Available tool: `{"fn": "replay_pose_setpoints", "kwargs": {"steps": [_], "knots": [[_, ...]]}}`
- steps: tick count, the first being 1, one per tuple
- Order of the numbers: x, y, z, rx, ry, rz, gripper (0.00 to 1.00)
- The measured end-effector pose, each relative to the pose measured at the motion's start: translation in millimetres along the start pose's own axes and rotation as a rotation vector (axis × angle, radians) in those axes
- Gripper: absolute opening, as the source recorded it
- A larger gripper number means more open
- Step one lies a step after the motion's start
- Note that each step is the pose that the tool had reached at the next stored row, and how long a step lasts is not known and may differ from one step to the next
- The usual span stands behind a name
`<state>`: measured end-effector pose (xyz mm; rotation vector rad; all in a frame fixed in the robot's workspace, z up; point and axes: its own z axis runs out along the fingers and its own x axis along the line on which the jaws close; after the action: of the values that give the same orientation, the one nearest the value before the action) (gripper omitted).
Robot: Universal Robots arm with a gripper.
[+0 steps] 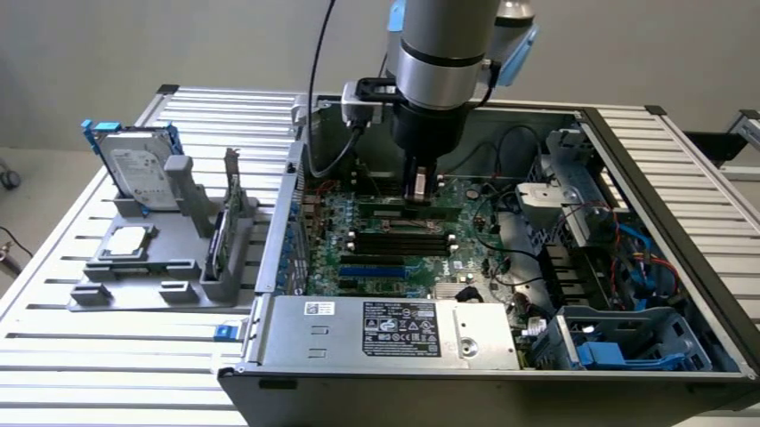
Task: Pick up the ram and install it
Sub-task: 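Insert the ram into the slot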
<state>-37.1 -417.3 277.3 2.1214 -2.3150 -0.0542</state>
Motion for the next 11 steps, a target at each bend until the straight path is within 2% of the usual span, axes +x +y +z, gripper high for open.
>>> {"fn": "replay_pose_setpoints", "kwargs": {"steps": [4, 11], "knots": [[0.1, -0.2, 7.4, 0.0035, -0.0002, -0.002, 0.14], [0.4, -0.3, 20.0, 0.0049, -0.0004, -0.004, 0.14]]}}
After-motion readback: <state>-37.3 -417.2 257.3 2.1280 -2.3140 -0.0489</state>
